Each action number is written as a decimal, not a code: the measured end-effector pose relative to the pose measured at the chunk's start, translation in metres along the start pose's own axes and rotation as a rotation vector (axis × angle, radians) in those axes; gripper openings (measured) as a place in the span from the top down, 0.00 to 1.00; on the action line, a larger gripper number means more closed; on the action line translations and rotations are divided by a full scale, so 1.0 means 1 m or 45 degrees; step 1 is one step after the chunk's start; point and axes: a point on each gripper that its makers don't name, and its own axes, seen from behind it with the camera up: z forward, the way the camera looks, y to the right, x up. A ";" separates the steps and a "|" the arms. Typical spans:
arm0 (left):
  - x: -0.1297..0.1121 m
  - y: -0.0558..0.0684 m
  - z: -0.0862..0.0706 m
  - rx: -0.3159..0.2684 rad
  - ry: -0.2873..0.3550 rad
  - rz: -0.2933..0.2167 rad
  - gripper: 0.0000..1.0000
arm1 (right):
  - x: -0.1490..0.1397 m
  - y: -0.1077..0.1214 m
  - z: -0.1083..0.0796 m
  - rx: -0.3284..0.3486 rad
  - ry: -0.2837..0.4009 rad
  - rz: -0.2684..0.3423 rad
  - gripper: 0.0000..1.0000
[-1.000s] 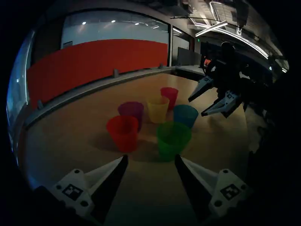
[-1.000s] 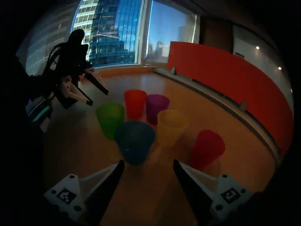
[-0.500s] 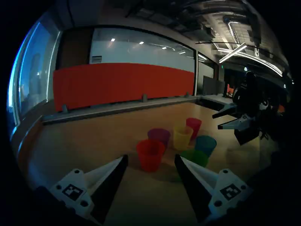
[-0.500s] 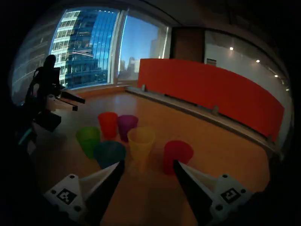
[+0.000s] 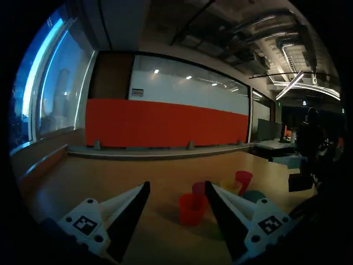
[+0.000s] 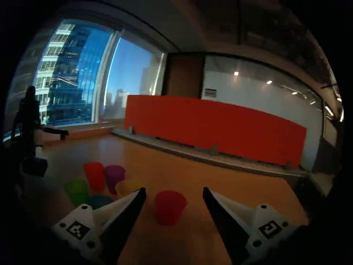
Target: Pour water
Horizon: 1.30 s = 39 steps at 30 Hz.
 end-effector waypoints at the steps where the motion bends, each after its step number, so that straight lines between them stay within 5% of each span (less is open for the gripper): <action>1: 0.002 -0.002 0.000 0.015 0.014 0.001 0.08 | 0.002 0.005 -0.001 -0.034 0.018 0.004 0.00; 11: 0.026 -0.016 -0.008 0.156 0.145 -0.006 0.08 | 0.024 0.049 -0.013 -0.288 0.170 0.091 0.00; 20: 0.033 -0.021 -0.009 0.265 0.173 0.092 0.08 | 0.030 0.082 -0.031 -0.475 0.249 0.163 0.00; 39: 0.045 -0.023 -0.010 0.358 0.197 0.118 0.08 | 0.018 0.079 -0.043 -0.499 0.218 0.185 0.00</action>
